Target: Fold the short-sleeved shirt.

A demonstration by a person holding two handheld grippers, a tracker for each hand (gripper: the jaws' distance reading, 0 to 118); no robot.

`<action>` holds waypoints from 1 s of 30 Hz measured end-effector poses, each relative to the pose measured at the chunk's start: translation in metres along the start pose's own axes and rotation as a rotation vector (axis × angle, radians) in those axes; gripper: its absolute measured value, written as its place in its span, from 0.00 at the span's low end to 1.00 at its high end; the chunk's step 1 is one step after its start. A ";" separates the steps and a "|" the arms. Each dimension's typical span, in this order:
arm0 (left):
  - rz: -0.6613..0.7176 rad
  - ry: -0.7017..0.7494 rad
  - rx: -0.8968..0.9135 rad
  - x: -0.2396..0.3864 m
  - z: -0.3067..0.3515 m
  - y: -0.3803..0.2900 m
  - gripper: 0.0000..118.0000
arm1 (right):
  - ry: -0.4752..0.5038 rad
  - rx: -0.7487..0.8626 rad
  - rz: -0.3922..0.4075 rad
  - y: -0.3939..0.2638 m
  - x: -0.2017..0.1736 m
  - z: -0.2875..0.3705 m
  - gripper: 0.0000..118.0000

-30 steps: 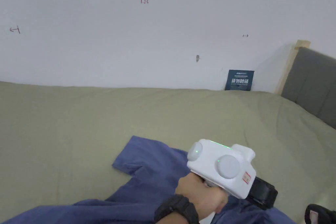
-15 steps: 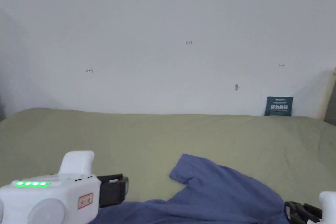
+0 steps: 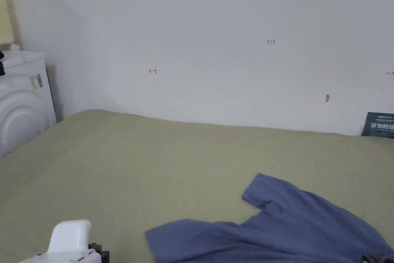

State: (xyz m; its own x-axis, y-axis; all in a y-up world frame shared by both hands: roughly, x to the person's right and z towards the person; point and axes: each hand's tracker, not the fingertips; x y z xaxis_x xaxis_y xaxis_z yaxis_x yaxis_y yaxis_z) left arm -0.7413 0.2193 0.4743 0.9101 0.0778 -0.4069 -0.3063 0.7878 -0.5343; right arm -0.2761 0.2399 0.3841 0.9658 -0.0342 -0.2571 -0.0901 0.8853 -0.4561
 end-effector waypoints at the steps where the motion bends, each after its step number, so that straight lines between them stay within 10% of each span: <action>1: -0.003 -0.023 -0.014 0.005 -0.010 0.007 0.00 | -0.004 -0.006 0.006 0.002 0.003 -0.005 0.06; 11: -0.138 -0.183 -0.304 0.070 -0.186 0.101 0.02 | -0.029 -0.038 0.000 0.025 0.041 -0.053 0.07; 13: -0.154 -0.189 -0.372 0.073 -0.215 0.101 0.35 | -0.024 -0.049 -0.011 0.026 0.048 -0.059 0.08; 14: -0.199 -0.128 -0.383 0.079 -0.225 0.098 0.72 | -0.021 -0.053 -0.014 0.026 0.052 -0.061 0.10; 16: -0.253 -0.111 -0.370 0.083 -0.236 0.092 0.91 | -0.027 -0.064 -0.009 0.025 0.055 -0.065 0.10; 26: -0.232 -0.140 -0.599 0.107 -0.275 0.063 0.80 | -0.036 -0.087 -0.040 0.009 0.069 -0.072 0.10; 28: -0.240 -0.113 -0.516 0.107 -0.263 0.062 0.57 | -0.043 -0.089 -0.041 0.006 0.073 -0.069 0.10; 30: -0.236 -0.166 -0.522 0.103 -0.259 0.068 0.00 | -0.057 -0.089 -0.040 0.005 0.080 -0.068 0.10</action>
State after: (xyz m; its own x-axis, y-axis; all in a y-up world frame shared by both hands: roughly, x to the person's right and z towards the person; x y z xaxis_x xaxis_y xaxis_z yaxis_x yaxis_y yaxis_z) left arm -0.7408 0.1226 0.2042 0.9888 0.0646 -0.1344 -0.1490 0.3943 -0.9068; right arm -0.2155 0.2098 0.3034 0.9811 -0.0401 -0.1895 -0.0699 0.8391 -0.5395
